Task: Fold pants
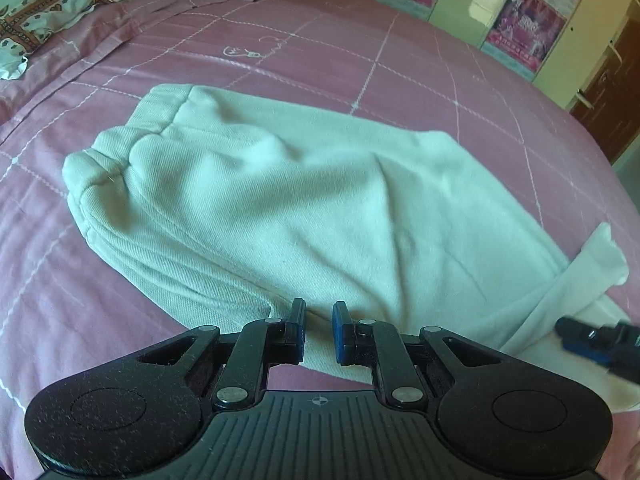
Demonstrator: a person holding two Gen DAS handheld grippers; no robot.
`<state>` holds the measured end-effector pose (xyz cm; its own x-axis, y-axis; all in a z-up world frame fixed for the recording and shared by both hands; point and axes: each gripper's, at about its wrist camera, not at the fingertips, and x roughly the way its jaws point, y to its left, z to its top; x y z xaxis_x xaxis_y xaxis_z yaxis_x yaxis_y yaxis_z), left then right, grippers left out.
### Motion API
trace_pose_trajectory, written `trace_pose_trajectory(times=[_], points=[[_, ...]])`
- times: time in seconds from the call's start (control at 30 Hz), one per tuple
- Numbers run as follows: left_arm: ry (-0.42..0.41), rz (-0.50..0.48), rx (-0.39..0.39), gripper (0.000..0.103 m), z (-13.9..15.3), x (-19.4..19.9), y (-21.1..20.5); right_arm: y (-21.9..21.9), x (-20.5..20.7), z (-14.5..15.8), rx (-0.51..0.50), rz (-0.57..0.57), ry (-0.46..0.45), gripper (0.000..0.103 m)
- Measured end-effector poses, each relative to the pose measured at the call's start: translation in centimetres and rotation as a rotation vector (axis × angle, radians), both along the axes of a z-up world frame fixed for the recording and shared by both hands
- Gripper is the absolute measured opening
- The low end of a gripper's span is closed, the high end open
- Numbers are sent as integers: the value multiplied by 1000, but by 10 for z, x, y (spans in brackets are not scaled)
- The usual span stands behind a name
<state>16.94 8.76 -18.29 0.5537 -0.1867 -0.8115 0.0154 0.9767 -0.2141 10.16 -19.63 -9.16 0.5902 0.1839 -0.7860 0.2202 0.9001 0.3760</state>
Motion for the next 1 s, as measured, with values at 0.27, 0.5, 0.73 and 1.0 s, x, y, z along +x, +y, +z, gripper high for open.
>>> trace_pose_trajectory(times=[0.27, 0.5, 0.73, 1.0], points=[[-12, 10, 0, 13, -5, -1, 1, -53, 51, 15, -55, -121, 49, 50], [-26, 20, -35, 13, -10, -1, 6, -43, 105, 2, -146, -224, 240, 54], [-28, 19, -67, 13, -12, -1, 12, -50, 86, 2, -152, -213, 217, 4], [-29, 17, -64, 13, -11, 0, 11, -74, -16, 36, -67, -179, 62, 4]])
